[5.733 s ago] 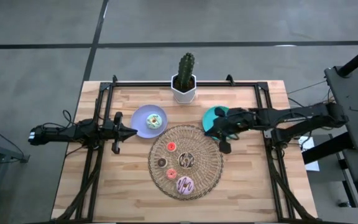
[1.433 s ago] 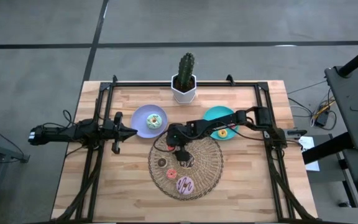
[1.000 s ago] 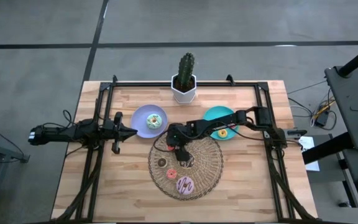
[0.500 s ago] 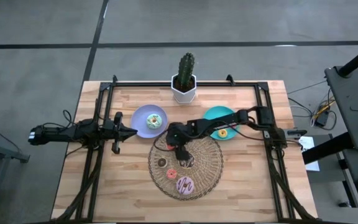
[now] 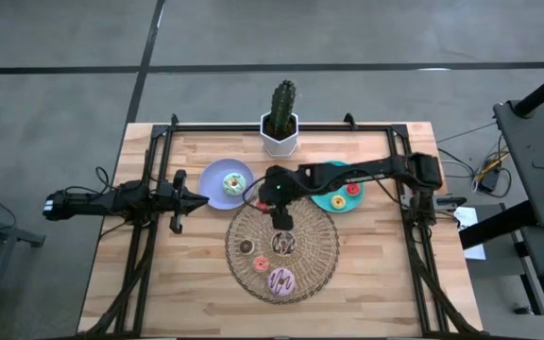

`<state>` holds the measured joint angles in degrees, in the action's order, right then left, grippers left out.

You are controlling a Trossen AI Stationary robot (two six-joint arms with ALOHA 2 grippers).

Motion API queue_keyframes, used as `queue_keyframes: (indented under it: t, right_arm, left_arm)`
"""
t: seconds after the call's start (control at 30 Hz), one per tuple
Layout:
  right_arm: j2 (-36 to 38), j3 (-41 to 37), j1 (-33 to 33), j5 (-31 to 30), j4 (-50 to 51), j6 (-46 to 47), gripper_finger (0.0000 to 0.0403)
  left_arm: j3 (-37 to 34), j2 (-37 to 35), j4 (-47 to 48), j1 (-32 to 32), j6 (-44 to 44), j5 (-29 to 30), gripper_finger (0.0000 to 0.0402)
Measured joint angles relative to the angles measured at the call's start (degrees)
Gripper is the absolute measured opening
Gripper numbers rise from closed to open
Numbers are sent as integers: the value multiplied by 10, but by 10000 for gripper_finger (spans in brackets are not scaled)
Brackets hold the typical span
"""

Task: Pick & Place donuts
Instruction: Put the small orange donut on the blue plate

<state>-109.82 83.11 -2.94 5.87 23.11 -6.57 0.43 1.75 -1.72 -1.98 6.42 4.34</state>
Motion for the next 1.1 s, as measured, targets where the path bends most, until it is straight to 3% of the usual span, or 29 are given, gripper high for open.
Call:
queue_keyframes:
  t: [0.37, 0.83, 1.1]
  right_arm:
    - [63, -87, -41, 0, 20, 61, 199]
    - [243, -279, -142, 1, -10, 77, 199]
    - [304, -344, -206, 0, -7, 109, 199]
  left_arm:
    - [0, 0, 0, 0, 0, 0, 0]
    - [0, 0, 0, 0, 0, 0, 0]
    - [0, 2, -1, 0, 0, 0, 0]
